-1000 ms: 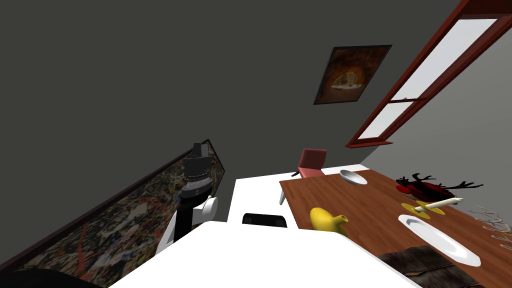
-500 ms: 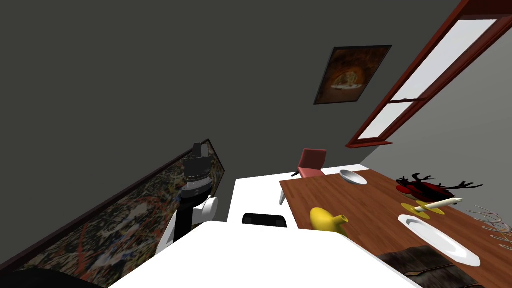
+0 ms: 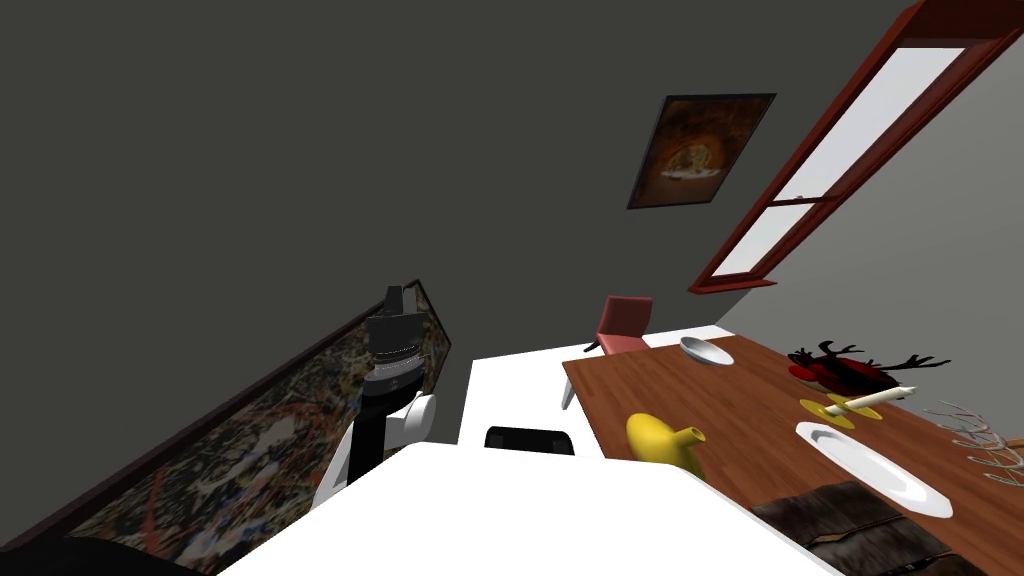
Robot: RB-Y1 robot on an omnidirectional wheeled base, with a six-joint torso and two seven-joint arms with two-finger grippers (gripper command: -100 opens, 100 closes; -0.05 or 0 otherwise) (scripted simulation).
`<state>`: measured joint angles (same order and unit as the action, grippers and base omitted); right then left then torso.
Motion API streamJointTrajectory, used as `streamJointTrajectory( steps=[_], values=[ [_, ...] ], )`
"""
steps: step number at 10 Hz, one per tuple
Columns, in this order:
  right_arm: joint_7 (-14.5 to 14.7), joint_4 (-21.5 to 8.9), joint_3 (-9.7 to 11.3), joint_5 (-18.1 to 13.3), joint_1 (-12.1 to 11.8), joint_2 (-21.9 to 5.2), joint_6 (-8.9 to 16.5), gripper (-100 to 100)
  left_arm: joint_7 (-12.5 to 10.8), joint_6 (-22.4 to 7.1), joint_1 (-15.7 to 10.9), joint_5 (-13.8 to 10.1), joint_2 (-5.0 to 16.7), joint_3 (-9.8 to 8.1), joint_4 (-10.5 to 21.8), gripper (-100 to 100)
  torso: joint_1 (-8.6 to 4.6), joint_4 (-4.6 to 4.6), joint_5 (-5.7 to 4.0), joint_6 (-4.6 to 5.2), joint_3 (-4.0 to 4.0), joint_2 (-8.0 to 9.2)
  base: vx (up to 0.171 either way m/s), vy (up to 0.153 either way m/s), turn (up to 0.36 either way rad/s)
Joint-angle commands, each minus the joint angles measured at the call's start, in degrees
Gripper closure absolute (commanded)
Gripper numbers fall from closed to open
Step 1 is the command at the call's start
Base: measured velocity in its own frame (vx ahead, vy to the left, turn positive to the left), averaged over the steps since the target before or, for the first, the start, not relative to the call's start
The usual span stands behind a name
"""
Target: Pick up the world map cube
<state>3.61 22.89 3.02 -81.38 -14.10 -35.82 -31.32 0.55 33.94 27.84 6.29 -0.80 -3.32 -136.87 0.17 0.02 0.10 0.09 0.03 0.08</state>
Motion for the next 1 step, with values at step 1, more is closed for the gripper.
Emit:
streamJointTrajectory(
  steps=[1],
  values=[
    [0.0, 0.0, 0.0, 0.0, 0.0, 0.0, 0.0, 0, 0.0, 0.0, 0.0, 0.0, 0.0, 0.00, 0.0, 0, 0.00, 0.00, 0.00, 0.00, 0.00, 0.00, 0.000, 0.006, -0.001]
  ],
)
